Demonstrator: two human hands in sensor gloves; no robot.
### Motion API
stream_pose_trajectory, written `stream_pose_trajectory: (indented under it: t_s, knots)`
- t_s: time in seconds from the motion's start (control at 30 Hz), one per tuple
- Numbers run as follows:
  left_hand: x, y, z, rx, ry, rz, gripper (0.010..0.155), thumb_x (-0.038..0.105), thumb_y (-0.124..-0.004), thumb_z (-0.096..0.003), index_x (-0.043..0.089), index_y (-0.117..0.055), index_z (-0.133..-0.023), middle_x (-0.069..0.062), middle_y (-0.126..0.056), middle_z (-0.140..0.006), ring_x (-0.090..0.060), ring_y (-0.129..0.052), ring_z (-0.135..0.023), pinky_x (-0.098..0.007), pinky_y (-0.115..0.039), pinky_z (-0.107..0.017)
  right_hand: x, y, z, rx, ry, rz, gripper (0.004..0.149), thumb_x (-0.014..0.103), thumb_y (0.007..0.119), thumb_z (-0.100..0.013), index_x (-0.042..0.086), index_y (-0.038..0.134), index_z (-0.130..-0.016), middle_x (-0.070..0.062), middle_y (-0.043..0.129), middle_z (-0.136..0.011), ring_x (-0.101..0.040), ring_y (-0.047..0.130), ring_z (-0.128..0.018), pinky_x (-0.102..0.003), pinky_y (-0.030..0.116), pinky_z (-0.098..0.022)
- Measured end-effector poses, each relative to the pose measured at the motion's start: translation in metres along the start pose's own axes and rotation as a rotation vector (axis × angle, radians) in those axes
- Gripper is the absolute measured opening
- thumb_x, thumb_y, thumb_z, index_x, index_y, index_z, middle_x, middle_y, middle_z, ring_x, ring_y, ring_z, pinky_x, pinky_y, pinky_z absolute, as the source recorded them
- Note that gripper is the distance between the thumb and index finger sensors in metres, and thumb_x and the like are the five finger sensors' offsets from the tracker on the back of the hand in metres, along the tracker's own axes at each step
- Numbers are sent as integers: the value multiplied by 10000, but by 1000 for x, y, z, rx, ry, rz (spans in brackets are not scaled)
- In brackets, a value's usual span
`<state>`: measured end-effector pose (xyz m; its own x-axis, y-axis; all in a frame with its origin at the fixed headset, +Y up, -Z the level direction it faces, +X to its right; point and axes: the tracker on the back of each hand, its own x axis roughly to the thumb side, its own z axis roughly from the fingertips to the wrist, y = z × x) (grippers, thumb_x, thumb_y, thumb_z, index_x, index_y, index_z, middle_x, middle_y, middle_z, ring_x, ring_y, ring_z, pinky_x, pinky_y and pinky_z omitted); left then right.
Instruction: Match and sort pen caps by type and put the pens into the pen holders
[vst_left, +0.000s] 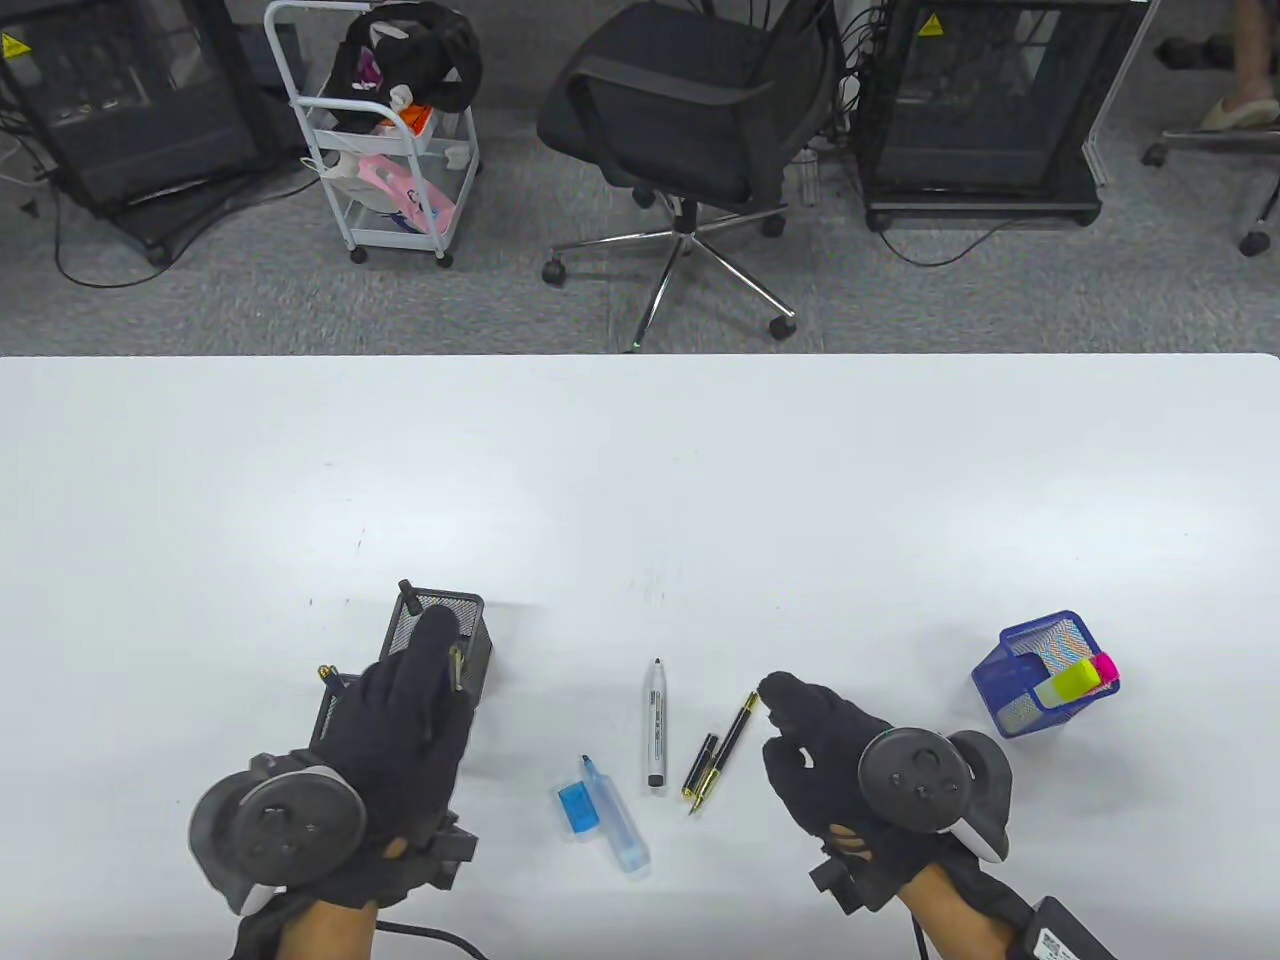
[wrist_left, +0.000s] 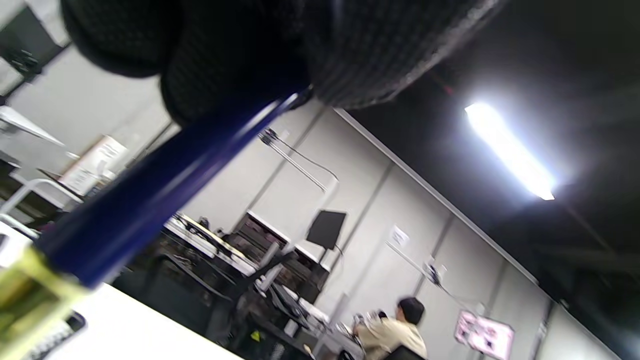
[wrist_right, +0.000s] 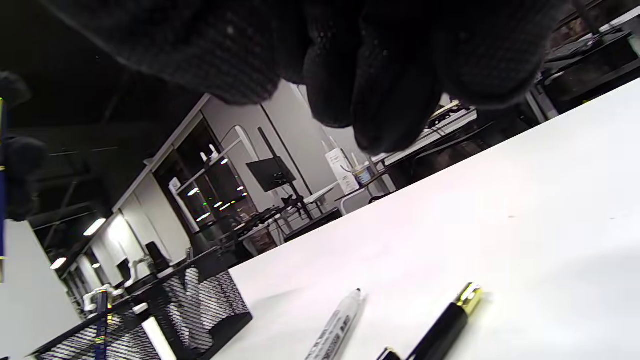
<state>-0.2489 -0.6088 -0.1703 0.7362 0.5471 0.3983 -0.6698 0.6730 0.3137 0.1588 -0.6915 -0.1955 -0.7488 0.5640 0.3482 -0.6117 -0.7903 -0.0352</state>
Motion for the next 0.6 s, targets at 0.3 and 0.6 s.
stream_pose_trajectory:
  t_s: [0.3,0.6]
  knots:
    - [-37,15,5,67,173,-213,730,212,-875,-481,317,-492,-1094,-158,-885,-885,-355,-998,-566,-656,-755,-539,0,5,-1,1,25,43,523,281,878,-418,136,737,-900,-161,919,-788,-324,1051,-590,-480,892,-440]
    - [-50,-8,2,-5,268,-354,600,264,-872,-479,209,-630,-1025,-149,-990,-799,-306,-1073,-417,-602,-838,-453,-5,7,-1,31,42,76,528,306,877,-433,130,729,-907,-170,915,-793,-330,1048,-592,-482,890,-448]
